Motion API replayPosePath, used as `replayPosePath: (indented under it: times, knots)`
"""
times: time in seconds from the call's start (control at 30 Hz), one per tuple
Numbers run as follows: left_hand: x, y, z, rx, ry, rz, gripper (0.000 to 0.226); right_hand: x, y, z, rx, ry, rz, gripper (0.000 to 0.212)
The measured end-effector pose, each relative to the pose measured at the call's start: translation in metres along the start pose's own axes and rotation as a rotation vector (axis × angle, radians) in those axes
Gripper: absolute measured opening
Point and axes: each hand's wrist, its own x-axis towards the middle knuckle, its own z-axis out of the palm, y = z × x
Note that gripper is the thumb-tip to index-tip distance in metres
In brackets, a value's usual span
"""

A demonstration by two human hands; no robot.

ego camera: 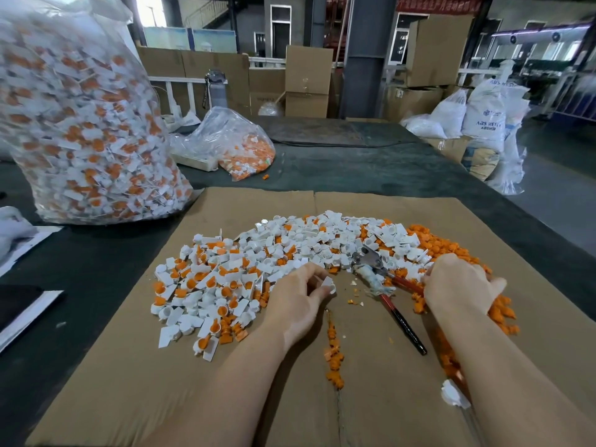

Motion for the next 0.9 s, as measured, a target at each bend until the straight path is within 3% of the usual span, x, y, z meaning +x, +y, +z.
replayPosePath:
  times: [0.13, 0.27, 0.33, 0.47, 0.67, 0.9]
  knots:
    - [-0.001, 0.0, 0.0, -0.018, 0.004, 0.0, 0.01, -0.003, 0.0, 0.001, 0.076, 0.056, -0.083, 0.01]
    - [-0.002, 0.001, 0.0, -0.1, 0.011, -0.031, 0.012, -0.022, -0.013, -0.004, 0.498, 0.226, -0.369, 0.008]
    - [-0.003, 0.002, 0.0, -0.14, 0.005, -0.038, 0.015, -0.037, -0.024, -0.003, 0.695, 0.17, -0.457, 0.004]
    - [-0.005, 0.003, 0.0, -0.163, 0.021, -0.045, 0.017, -0.063, -0.038, 0.01, 0.943, -0.065, -0.446, 0.011]
    - [-0.005, 0.003, -0.001, -0.119, 0.043, -0.032, 0.016, -0.075, -0.041, 0.023, 0.97, -0.07, -0.47, 0.011]
    - [-0.007, 0.005, -0.002, -0.109, 0.036, -0.017, 0.016, -0.082, -0.043, 0.027, 0.876, 0.085, -0.534, 0.005]
